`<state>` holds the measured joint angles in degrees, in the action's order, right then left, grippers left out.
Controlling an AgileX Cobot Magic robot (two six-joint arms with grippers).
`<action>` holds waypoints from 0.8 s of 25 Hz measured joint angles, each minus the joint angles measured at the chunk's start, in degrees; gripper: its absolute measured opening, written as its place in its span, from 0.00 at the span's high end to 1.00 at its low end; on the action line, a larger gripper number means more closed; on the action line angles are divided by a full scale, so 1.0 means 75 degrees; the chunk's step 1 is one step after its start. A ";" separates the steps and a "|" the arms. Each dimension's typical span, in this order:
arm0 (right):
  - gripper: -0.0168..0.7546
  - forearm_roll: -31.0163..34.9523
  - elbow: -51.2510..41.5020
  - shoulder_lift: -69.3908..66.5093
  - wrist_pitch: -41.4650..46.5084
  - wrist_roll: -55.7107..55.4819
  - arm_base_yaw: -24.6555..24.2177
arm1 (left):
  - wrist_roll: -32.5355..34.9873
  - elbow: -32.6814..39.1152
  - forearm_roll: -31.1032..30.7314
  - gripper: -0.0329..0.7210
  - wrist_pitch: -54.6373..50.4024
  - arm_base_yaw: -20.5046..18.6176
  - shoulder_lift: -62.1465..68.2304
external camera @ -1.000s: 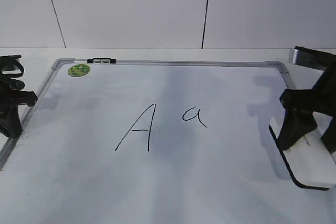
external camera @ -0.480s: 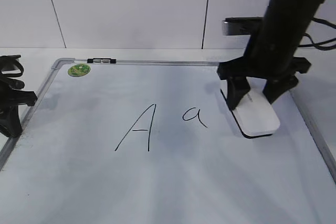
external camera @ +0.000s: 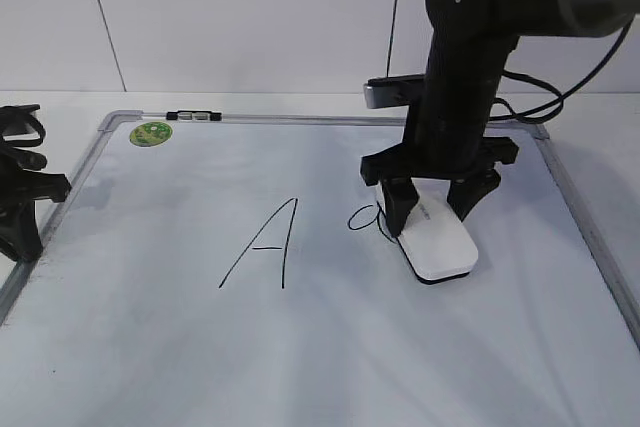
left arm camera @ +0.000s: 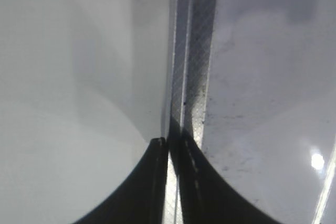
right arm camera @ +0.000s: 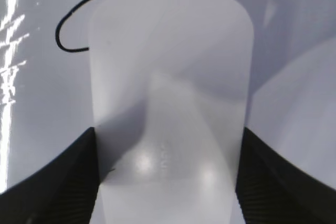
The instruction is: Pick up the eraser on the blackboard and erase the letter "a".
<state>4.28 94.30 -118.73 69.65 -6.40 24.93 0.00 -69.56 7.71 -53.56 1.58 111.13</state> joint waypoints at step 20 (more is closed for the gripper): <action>0.25 -0.0016 0.1065 -0.0910 0.0060 -0.0016 0.0000 | 0.0000 -0.0018 0.0007 0.90 0.0000 0.0000 0.0017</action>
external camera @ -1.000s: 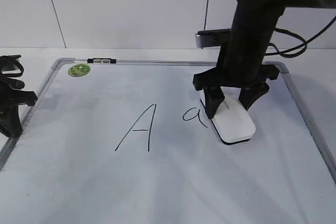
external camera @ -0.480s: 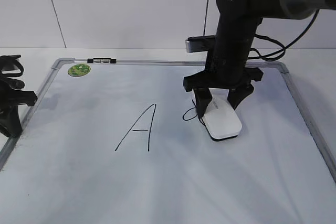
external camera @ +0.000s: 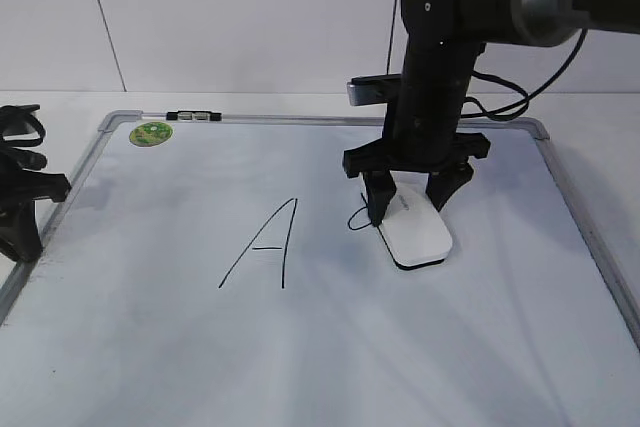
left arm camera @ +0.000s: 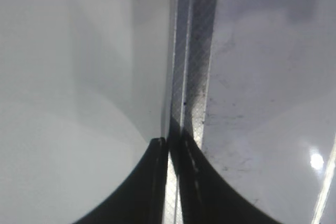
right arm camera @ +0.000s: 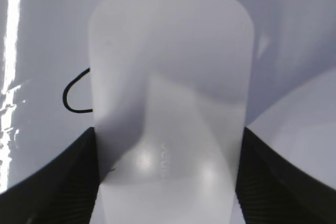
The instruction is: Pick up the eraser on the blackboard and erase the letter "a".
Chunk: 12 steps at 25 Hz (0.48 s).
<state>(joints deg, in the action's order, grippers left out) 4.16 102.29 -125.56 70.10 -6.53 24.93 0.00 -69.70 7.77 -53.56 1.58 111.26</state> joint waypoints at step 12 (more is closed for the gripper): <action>0.25 0.0046 0.0016 -0.0013 0.0018 0.0014 0.0132 | 0.0000 0.0000 0.0011 0.90 -0.0012 0.0000 0.0000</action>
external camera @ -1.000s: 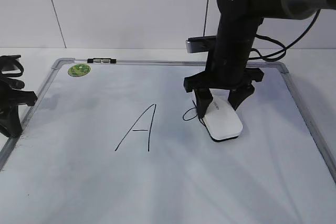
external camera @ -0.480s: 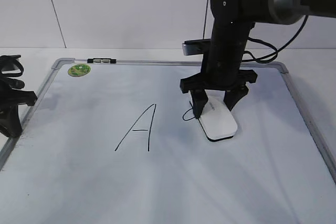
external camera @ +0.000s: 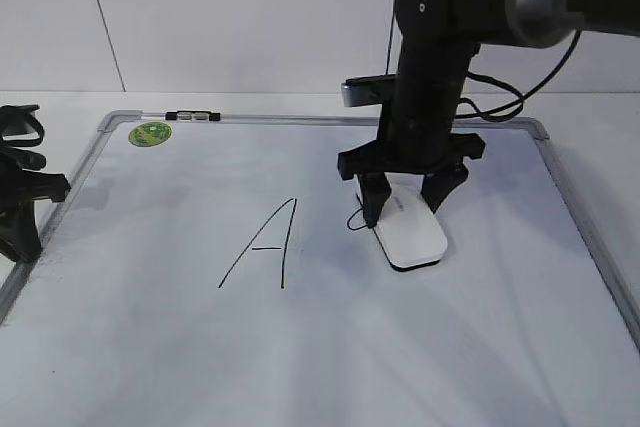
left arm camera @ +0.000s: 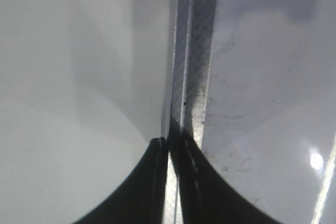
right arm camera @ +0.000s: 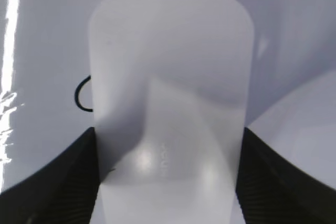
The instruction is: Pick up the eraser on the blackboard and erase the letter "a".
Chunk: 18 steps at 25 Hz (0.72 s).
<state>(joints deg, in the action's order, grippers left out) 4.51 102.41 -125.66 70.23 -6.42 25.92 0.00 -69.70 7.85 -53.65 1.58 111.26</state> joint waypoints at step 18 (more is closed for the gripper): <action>0.25 -0.0226 0.0000 -0.0017 -0.0040 -0.0194 0.0653 | 0.0000 0.0000 0.0007 0.90 0.0000 0.0000 0.0000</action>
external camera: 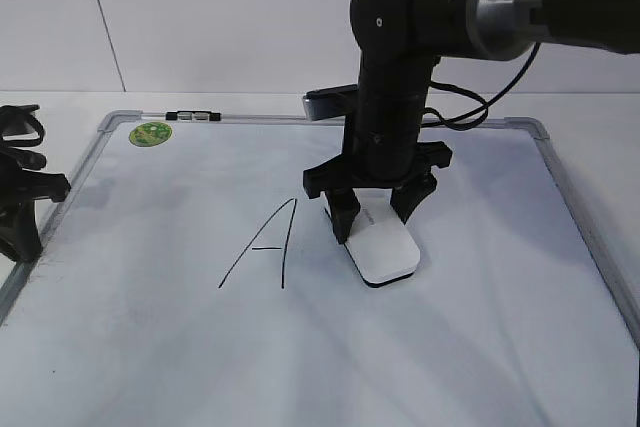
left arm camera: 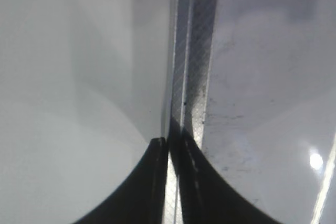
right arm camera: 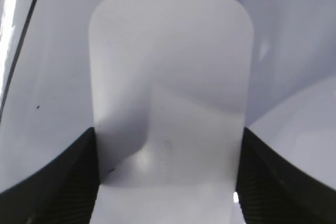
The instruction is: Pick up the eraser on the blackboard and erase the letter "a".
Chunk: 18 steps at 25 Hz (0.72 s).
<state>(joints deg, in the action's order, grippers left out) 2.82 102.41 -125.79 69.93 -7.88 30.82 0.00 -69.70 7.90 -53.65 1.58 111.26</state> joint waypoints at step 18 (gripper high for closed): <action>0.25 0.0117 0.0000 0.0000 0.0000 -0.0096 -0.0458 | 0.0000 0.0000 0.0018 0.90 0.0000 0.0000 0.0000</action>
<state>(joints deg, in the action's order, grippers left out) 3.70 102.41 -125.79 69.93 -8.60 27.39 0.00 -69.70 8.04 -53.65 1.58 111.26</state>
